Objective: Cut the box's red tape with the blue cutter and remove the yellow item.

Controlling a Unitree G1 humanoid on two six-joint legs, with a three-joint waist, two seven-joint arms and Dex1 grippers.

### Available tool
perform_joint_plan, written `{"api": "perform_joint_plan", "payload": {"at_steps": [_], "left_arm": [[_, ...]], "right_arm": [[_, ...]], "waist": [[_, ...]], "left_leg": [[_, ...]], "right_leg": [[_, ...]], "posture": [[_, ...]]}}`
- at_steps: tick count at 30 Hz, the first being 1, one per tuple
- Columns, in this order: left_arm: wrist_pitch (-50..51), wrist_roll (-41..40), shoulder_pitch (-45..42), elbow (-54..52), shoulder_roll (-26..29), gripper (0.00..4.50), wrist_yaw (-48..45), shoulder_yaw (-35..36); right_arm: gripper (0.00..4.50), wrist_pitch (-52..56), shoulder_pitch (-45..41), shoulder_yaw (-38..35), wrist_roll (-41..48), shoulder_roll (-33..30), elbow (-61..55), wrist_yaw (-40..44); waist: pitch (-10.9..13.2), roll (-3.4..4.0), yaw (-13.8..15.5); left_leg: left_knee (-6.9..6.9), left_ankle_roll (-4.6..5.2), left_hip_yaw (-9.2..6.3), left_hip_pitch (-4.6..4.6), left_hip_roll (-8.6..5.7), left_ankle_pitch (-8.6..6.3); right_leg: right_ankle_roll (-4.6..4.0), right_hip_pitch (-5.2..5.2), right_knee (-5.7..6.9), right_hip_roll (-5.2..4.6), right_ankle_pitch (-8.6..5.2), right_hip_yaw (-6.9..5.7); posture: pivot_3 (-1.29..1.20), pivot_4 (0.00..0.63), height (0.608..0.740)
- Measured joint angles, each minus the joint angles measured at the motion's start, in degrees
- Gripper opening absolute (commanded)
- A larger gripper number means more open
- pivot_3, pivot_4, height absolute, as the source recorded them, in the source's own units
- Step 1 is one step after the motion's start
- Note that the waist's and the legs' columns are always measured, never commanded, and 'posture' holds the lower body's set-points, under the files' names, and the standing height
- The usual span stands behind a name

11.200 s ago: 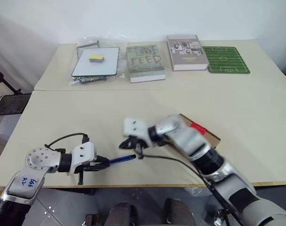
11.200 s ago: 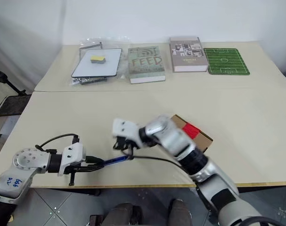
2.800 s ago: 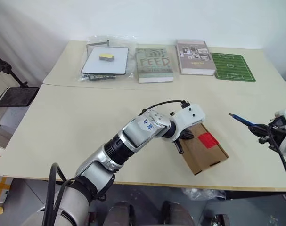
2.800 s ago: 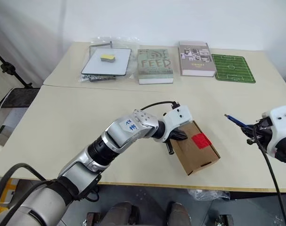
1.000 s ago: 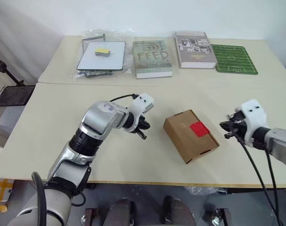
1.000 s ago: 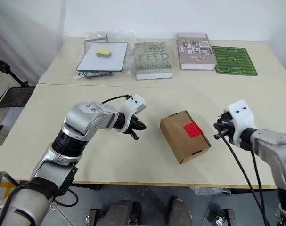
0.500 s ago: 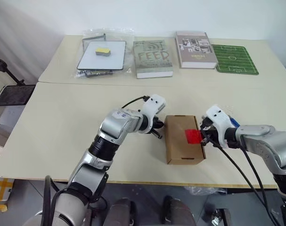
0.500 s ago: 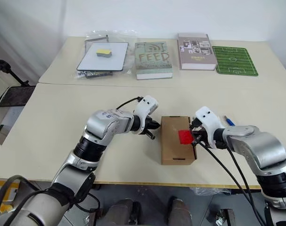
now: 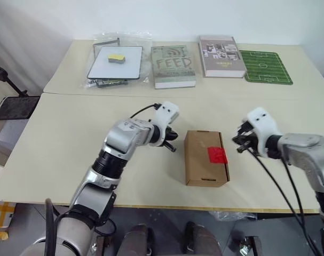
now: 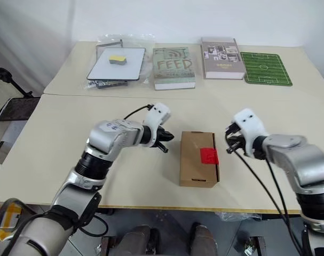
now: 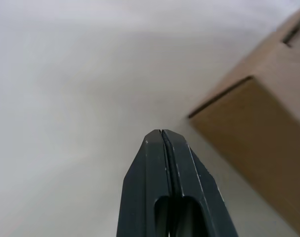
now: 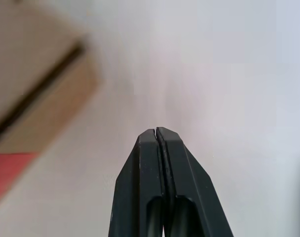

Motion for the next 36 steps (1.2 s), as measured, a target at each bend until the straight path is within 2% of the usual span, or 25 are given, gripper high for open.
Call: {"api": "perform_joint_plan", "payload": {"at_steps": [2,7,12,13,20,22,31,36], "left_arm": [[0.0,-1.6,0.0,-1.7,1.4,0.0,-2.0,1.8],[2.3,-9.7,0.0,-8.2,2.7,0.0,-9.4,5.6],[4.1,-14.3,-1.5,-10.6,2.2,0.0,-13.2,4.4],[3.9,-14.4,-1.8,-10.6,2.2,0.0,-13.6,3.3],[-0.5,-10.8,-1.9,-8.5,4.4,0.0,-15.6,-9.7],[-2.5,-9.8,-2.3,-8.2,5.2,0.0,-16.6,-11.4],[-8.1,-5.8,-3.2,-7.7,5.1,0.0,-18.9,-16.4],[-9.2,-5.1,-3.6,-6.8,5.0,0.0,-20.0,-16.9]], "right_arm": [[0.91,1.7,0.7,-2.8,1.5,-1.4,-2.0,1.0],[2.63,10.1,0.8,-9.4,9.4,-1.9,-9.5,4.4],[4.3,17.0,0.5,-10.8,15.2,-2.4,-15.2,5.6],[4.47,17.9,0.3,-10.8,15.7,-2.4,-15.5,5.5],[4.47,19.3,3.8,-8.3,16.3,-2.7,-17.1,3.7],[4.47,19.2,4.7,-7.9,16.3,-3.6,-17.1,3.7],[4.47,12.5,7.7,-4.2,14.1,-6.4,-16.5,4.0],[4.47,6.0,10.7,0.7,10.1,-11.0,-14.3,5.0]], "waist": [[0.0,0.01,0.1],[0.0,0.0,0.2],[0.0,-0.01,0.2],[0.0,-0.01,0.1],[0.0,-0.01,0.1],[0.0,-0.01,0.1],[0.0,-0.03,0.3],[-0.1,-0.12,0.5]], "left_leg": [[-0.01,0.0,-0.03,-0.01,0.02,0.0],[0.03,0.0,-0.03,-0.01,0.26,0.0],[0.06,0.0,0.01,0.02,0.25,0.0],[0.05,0.0,0.03,0.02,0.21,0.0],[0.05,0.0,0.03,0.02,-0.04,0.0],[0.06,0.0,0.02,0.04,-0.04,0.0],[0.08,0.0,0.0,0.13,-0.04,0.0],[0.09,0.0,-0.05,0.13,-0.05,0.0]], "right_leg": [[0.0,-0.02,0.03,0.0,0.0,-0.01],[0.0,-0.02,0.05,0.0,0.0,0.01],[0.0,-0.02,0.07,0.0,0.0,0.06],[0.0,-0.02,0.08,0.0,0.0,0.07],[0.0,-0.02,0.09,0.0,0.0,0.07],[0.0,-0.01,0.1,-0.01,0.0,0.08],[0.0,0.1,0.09,-0.02,0.0,0.08],[0.0,0.14,0.09,-0.03,0.0,0.05]], "posture": [[0.0,0.15,0.74],[0.0,0.15,0.74],[0.0,0.15,0.74],[0.0,0.15,0.74],[0.0,0.15,0.74],[0.0,0.15,0.74],[0.0,0.15,0.74],[0.0,0.15,0.74]]}}
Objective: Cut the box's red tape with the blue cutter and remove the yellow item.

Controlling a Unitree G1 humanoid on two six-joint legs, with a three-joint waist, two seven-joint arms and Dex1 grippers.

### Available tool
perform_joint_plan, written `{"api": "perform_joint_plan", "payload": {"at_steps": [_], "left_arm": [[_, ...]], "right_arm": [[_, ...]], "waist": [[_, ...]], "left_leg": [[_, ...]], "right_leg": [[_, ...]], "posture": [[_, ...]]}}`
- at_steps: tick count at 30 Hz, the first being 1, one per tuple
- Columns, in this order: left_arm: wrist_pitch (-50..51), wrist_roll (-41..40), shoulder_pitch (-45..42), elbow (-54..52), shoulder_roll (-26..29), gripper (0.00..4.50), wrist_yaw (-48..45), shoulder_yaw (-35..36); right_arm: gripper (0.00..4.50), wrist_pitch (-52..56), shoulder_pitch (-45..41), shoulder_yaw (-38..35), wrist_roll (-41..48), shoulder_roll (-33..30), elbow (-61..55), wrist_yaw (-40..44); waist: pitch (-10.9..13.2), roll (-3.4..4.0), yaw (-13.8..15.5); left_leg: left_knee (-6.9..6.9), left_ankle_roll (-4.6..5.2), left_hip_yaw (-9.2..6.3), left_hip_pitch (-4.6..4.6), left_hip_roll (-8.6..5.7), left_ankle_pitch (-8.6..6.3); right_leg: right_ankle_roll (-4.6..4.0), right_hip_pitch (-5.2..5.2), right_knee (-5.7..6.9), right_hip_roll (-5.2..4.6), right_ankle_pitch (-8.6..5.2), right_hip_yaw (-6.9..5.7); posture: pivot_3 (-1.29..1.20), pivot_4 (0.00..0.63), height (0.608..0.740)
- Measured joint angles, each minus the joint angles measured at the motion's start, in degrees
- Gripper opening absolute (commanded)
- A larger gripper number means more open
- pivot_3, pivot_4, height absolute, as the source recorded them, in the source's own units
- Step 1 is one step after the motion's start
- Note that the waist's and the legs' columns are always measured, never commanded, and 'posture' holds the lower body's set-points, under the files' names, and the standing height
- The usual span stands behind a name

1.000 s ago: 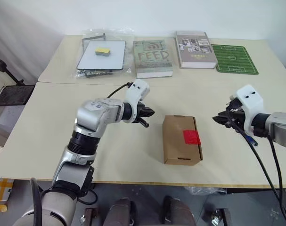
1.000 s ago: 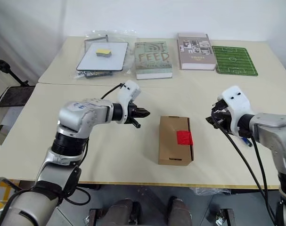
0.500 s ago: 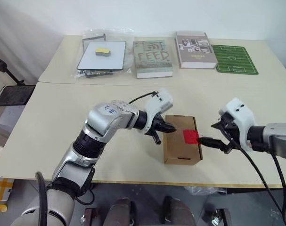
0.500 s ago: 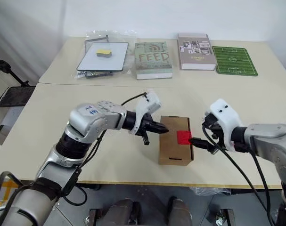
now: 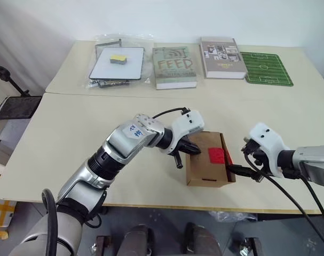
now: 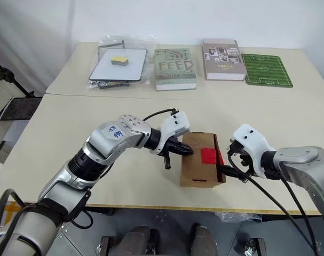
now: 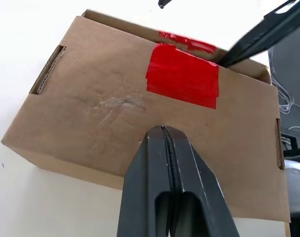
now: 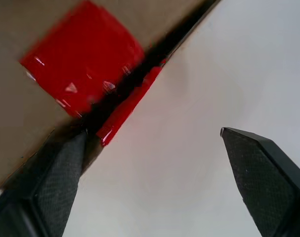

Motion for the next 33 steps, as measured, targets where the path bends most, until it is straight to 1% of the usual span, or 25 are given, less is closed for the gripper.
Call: {"api": "perform_joint_plan", "payload": {"at_steps": [5,8,11,14,16,18,20,27,30,33], "left_arm": [[-0.4,0.8,0.0,0.2,0.1,0.0,-0.8,0.0],[-0.4,1.2,0.0,0.3,0.2,0.0,-1.0,-0.1],[-0.4,1.4,0.0,0.2,0.2,0.0,-1.0,-0.2],[-0.1,1.5,0.1,0.0,0.2,0.0,-0.9,-0.1],[0.1,1.5,0.3,0.0,0.3,0.0,-0.8,0.2],[0.1,1.6,0.3,-0.1,0.2,0.0,-0.6,0.2],[0.1,1.6,0.4,-0.1,-0.1,0.0,-0.5,0.2],[0.0,1.8,0.4,0.0,-0.3,0.0,-0.4,0.3],[0.0,1.9,0.6,-0.1,-0.3,0.0,-0.4,0.3],[0.1,1.9,0.7,0.0,-0.3,0.0,-0.4,0.5]], "right_arm": [[4.47,-7.9,4.3,6.7,-5.5,-3.8,3.8,2.5],[4.47,-15.6,4.2,10.1,-10.6,-6.7,6.0,4.7],[4.47,-18.5,4.0,10.6,-12.6,-6.8,8.5,6.4],[4.47,-19.4,3.3,10.8,-13.1,-6.5,9.7,8.2],[4.47,-17.0,1.5,9.9,-12.2,-4.0,11.3,8.4],[4.47,-12.4,-0.9,7.2,-9.3,0.2,13.2,8.2],[4.47,-7.7,-2.9,5.0,-6.7,3.0,14.6,7.8],[4.47,8.7,-7.6,-3.3,0.4,10.8,21.6,6.4],[4.47,13.6,-9.7,-6.8,2.2,14.4,24.7,6.0],[4.47,16.4,-11.5,-8.8,3.0,17.8,26.6,5.6]], "waist": [[0.0,0.0,-0.1],[0.0,-0.08,-0.3],[-0.1,-0.19,-0.3],[-0.1,-0.19,-0.3],[-0.1,-0.2,-0.4],[-0.1,-0.19,-0.4],[-0.1,-0.18,-0.4],[-0.1,-0.18,-0.3],[-0.1,-0.19,-0.4],[-0.1,-0.19,-0.7]], "left_leg": [[0.01,0.0,0.03,0.01,-0.01,0.0],[0.01,0.0,0.03,0.13,0.01,0.01],[0.08,0.0,0.03,0.13,0.33,0.01],[0.09,0.01,0.03,0.13,0.36,0.01],[0.12,0.01,0.04,0.12,0.37,0.01],[0.14,0.01,0.03,0.11,0.37,0.02],[0.15,0.01,0.0,0.1,0.38,0.02],[0.17,0.02,0.01,0.08,0.38,0.02],[0.18,0.02,0.03,0.1,0.37,0.02],[0.18,0.02,0.04,0.13,0.37,0.02]], "right_leg": [[0.0,0.0,0.0,0.0,0.0,0.01],[0.0,0.12,-0.01,0.0,0.0,0.01],[0.0,0.13,0.0,0.0,0.0,0.03],[0.0,0.13,0.02,0.01,0.0,0.01],[0.0,0.12,0.03,0.01,0.0,0.01],[-0.01,0.1,0.08,0.01,0.0,0.01],[-0.01,0.09,0.1,0.01,0.0,-0.01],[-0.01,0.08,0.14,0.01,0.0,0.0],[-0.02,0.08,0.19,0.01,0.01,0.02],[-0.02,0.08,0.26,0.01,0.01,0.04]], "posture": [[0.0,0.15,0.74],[0.0,0.15,0.74],[0.0,0.15,0.74],[0.0,0.15,0.74],[0.0,0.15,0.74],[0.0,0.15,0.74],[0.0,0.15,0.74],[0.0,0.15,0.74],[0.0,0.15,0.74],[0.0,0.15,0.74]]}}
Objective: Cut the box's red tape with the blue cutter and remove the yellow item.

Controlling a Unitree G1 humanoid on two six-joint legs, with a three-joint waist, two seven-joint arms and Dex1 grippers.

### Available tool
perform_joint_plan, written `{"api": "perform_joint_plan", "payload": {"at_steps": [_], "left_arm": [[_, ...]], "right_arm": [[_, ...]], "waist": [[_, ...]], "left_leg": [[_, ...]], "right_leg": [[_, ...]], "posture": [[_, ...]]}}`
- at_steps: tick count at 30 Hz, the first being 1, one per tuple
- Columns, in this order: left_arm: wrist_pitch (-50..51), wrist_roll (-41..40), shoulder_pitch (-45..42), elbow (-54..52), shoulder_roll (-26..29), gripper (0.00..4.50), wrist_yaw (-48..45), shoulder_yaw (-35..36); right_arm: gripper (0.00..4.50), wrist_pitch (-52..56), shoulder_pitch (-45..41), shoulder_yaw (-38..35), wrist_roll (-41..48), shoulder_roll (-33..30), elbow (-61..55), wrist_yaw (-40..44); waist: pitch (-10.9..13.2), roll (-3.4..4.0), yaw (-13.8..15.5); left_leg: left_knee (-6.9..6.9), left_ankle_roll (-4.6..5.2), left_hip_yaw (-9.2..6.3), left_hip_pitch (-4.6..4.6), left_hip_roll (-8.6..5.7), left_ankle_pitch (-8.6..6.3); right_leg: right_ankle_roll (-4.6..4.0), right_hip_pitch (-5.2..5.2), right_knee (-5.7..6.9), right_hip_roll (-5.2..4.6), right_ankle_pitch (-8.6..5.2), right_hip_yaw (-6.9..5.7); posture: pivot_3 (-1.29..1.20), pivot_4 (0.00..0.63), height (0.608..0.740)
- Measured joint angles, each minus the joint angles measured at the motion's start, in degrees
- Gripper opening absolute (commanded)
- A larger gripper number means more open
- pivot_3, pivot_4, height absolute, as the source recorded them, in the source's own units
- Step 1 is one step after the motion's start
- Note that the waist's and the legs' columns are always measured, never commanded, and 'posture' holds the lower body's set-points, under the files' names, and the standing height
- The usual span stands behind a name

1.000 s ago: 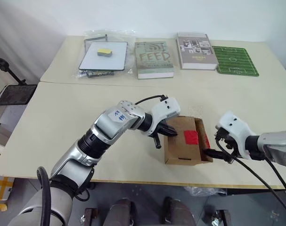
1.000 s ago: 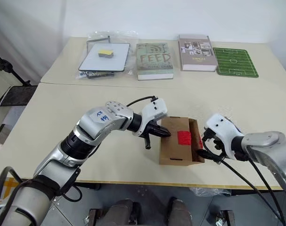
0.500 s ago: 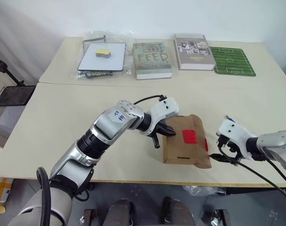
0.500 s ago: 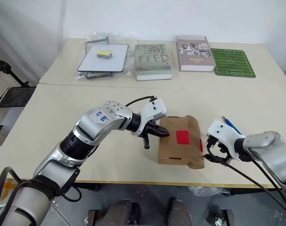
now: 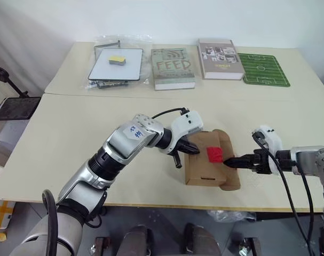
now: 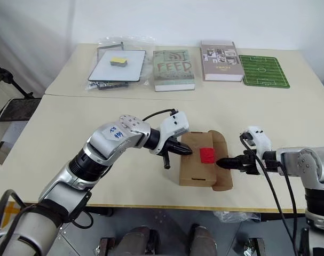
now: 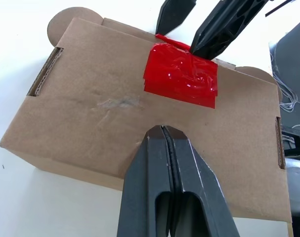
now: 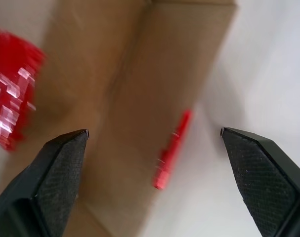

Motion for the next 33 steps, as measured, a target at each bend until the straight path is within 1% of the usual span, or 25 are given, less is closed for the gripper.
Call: {"api": "perform_joint_plan", "payload": {"at_steps": [4,7,13,18,23,25,28,29,33], "left_arm": [[0.0,0.0,0.0,0.2,-0.5,0.0,-0.1,0.0],[-0.1,0.1,0.0,0.8,-0.8,0.0,-0.1,0.2],[-0.8,0.4,0.0,1.3,-1.9,0.0,-0.2,0.1],[-1.1,0.4,0.0,1.4,-1.9,0.0,-0.2,0.1],[-1.6,0.4,0.0,1.4,-2.4,0.0,-0.3,0.1],[-2.0,0.4,0.1,1.4,-2.4,0.0,-0.3,0.3],[-2.7,0.4,0.1,2.0,-2.8,0.0,-0.2,0.9],[-2.9,0.4,0.1,2.4,-2.9,0.0,-0.2,1.0],[-3.9,0.4,0.1,3.2,-3.2,0.0,-0.2,1.6]], "right_arm": [[4.47,2.1,-1.3,-1.1,0.4,2.2,0.7,-1.0],[3.85,2.3,-1.9,-1.2,0.8,3.6,1.4,-1.7],[1.78,2.9,-1.9,-1.0,2.9,4.5,1.2,-3.2],[0.05,2.9,-1.6,-2.4,6.0,3.0,-2.1,-7.2],[0.01,2.9,-0.1,-4.0,11.8,1.8,-5.7,-14.1],[0.01,2.9,0.2,-5.8,15.6,1.3,-7.0,-18.1],[0.01,2.9,0.1,-8.6,22.2,1.2,-7.9,-25.7],[0.01,2.9,0.1,-9.1,23.6,1.2,-8.3,-27.3],[0.01,2.9,-0.1,-11.1,33.5,0.5,-8.9,-38.4]], "waist": [[0.0,0.0,-0.4],[0.0,0.0,-1.0],[0.0,0.01,-0.9],[0.0,0.01,-0.9],[0.0,0.02,-0.9],[0.0,0.02,-0.8],[0.0,0.02,-0.8],[0.0,0.02,-0.8],[0.0,0.02,-0.8]], "left_leg": [[0.0,0.0,-0.01,0.01,0.0,0.0],[-0.01,0.0,0.0,0.05,0.0,0.0],[0.0,-0.01,0.02,0.04,-0.01,0.0],[-0.01,-0.01,0.02,0.01,-0.02,0.0],[0.0,-0.01,0.03,-0.06,-0.04,0.0],[0.0,-0.01,0.03,-0.07,-0.04,0.0],[0.0,0.0,0.02,-0.08,-0.04,0.01],[0.0,0.0,0.02,-0.08,-0.04,0.01],[0.0,0.02,0.03,-0.09,-0.04,0.01]], "right_leg": [[0.0,-0.01,0.08,0.0,0.0,0.0],[-0.01,-0.01,0.14,0.0,0.0,0.0],[-0.02,-0.05,0.15,-0.01,-0.01,0.04],[-0.02,-0.08,0.15,-0.02,-0.01,0.05],[-0.02,-0.15,0.15,-0.07,-0.01,0.06],[-0.02,-0.15,0.14,-0.07,-0.01,0.05],[-0.01,-0.15,0.14,-0.08,-0.01,0.04],[-0.01,-0.15,0.14,-0.08,-0.01,0.04],[-0.02,-0.15,0.14,-0.08,-0.01,0.04]], "posture": [[0.0,0.15,0.74],[0.0,0.15,0.74],[0.0,0.15,0.74],[0.0,0.15,0.74],[0.0,0.15,0.74],[0.0,0.15,0.74],[0.0,0.15,0.74],[0.0,0.15,0.74],[0.0,0.15,0.74]]}}
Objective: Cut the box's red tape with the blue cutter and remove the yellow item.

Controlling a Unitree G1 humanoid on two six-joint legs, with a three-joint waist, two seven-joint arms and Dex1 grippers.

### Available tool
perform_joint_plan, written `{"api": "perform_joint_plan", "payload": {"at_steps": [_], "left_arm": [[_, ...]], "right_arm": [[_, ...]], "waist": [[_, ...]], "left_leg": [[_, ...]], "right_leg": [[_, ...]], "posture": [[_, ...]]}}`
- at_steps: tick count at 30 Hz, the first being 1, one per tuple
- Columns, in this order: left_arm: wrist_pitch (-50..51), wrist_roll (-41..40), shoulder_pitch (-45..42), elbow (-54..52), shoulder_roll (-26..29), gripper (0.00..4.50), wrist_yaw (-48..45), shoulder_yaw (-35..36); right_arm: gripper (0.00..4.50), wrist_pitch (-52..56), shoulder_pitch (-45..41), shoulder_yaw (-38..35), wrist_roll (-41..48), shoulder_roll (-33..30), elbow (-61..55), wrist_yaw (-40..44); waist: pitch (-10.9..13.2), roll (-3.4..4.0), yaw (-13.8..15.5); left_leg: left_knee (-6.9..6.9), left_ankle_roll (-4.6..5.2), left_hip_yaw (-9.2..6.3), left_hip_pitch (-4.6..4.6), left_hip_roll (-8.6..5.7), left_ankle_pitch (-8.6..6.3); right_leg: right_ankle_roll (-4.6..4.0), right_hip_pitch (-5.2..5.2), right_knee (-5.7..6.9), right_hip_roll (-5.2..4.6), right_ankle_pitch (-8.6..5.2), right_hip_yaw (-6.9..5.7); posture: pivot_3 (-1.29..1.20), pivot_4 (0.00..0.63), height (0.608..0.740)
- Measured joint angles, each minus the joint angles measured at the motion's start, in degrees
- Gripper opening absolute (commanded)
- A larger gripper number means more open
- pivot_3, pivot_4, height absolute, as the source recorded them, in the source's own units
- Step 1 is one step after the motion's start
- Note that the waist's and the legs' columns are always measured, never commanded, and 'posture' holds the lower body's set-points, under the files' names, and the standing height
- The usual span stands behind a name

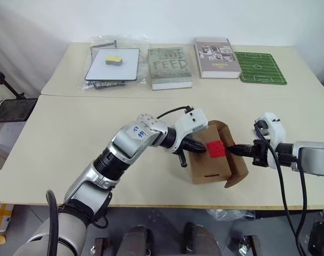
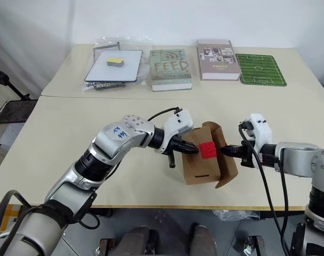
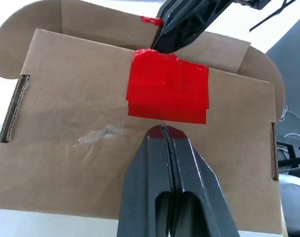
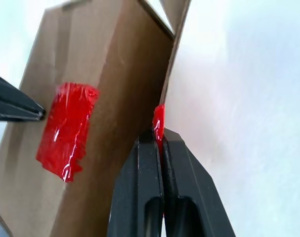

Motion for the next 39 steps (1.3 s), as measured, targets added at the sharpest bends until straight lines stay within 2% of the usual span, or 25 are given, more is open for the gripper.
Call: {"api": "perform_joint_plan", "payload": {"at_steps": [3,7,8,11,15,23,28,32,36,39], "left_arm": [[-0.5,0.0,0.0,0.1,0.1,0.0,0.0,0.6],[-0.8,0.2,0.0,0.7,0.7,0.0,0.0,1.6],[-0.8,0.9,0.0,1.4,1.0,0.0,0.3,1.7],[-0.3,2.4,1.3,4.6,1.4,0.0,1.1,1.3],[-0.6,3.4,1.8,6.0,1.4,0.0,1.1,1.3],[-1.0,2.9,1.8,6.9,2.3,0.0,-1.1,3.3],[2.6,-4.1,1.6,4.5,6.1,0.0,-6.6,11.8],[4.6,-10.6,0.1,1.0,6.9,0.0,-10.8,17.2],[4.1,-11.9,-2.0,0.2,2.6,0.0,-9.5,17.9],[1.6,-9.2,-2.6,2.8,-1.1,0.0,-6.7,14.3]], "right_arm": [[0.01,-0.6,-1.1,0.2,10.3,-3.2,0.1,-9.4],[0.01,-12.2,0.3,6.0,31.3,-15.2,-0.1,-23.5],[0.01,-15.8,0.5,7.3,35.3,-17.8,-0.6,-25.6],[0.01,-22.6,0.5,8.4,39.8,-20.4,-4.3,-25.5],[0.01,-27.2,1.9,9.8,40.8,-22.5,-7.2,-24.1],[0.01,-33.7,4.2,12.4,41.1,-22.2,-7.3,-26.4],[0.01,-36.0,5.2,13.0,41.1,-21.5,-7.2,-28.5],[0.01,-36.1,5.3,13.0,41.1,-21.5,-7.1,-28.9],[0.01,-36.5,5.0,13.6,41.1,-21.1,-6.9,-29.1],[0.01,-36.9,4.8,14.1,41.1,-20.9,-6.8,-29.2]], "waist": [[0.0,0.02,0.0],[0.0,0.01,0.1],[0.0,-0.01,0.0],[0.0,-0.02,-0.1],[0.1,-0.19,0.2],[0.1,-0.21,0.0],[0.1,-0.21,-0.2],[0.1,-0.22,0.1],[0.1,-0.23,0.4],[0.2,-0.23,0.4]], "left_leg": [[0.0,0.02,-0.01,-0.02,0.0,0.01],[0.0,0.04,0.01,-0.02,-0.02,0.01],[0.0,0.05,0.03,-0.02,-0.02,0.01],[-0.01,0.1,0.06,-0.06,-0.01,0.04],[0.0,0.15,0.02,-0.18,-0.01,0.03],[-0.01,0.15,0.03,-0.18,0.04,0.02],[-0.02,0.15,0.02,-0.18,0.09,0.02],[-0.02,0.14,0.0,-0.18,0.07,0.02],[-0.01,0.15,0.01,-0.17,0.03,0.02],[-0.02,0.14,0.04,-0.13,0.03,0.03]], "right_leg": [[0.0,-0.03,0.0,-0.02,0.0,0.0],[0.0,-0.02,-0.04,-0.05,0.0,-0.01],[0.0,-0.01,-0.06,-0.05,0.0,-0.01],[0.0,-0.05,-0.08,-0.04,0.0,0.01],[0.0,-0.13,-0.08,-0.04,0.0,-0.03],[0.0,-0.14,-0.09,-0.03,0.0,-0.06],[0.0,-0.17,-0.08,0.01,0.0,-0.06],[0.0,-0.16,-0.07,-0.01,0.0,-0.05],[0.0,-0.11,-0.11,-0.02,0.0,-0.04],[0.0,-0.11,-0.11,0.01,0.0,-0.05]], "posture": [[0.0,0.15,0.74],[0.0,0.15,0.74],[0.0,0.15,0.74],[0.0,0.15,0.74],[0.0,0.15,0.74],[0.0,0.15,0.74],[0.0,0.15,0.74],[0.0,0.15,0.74],[0.0,0.15,0.74],[0.0,0.15,0.74]]}}
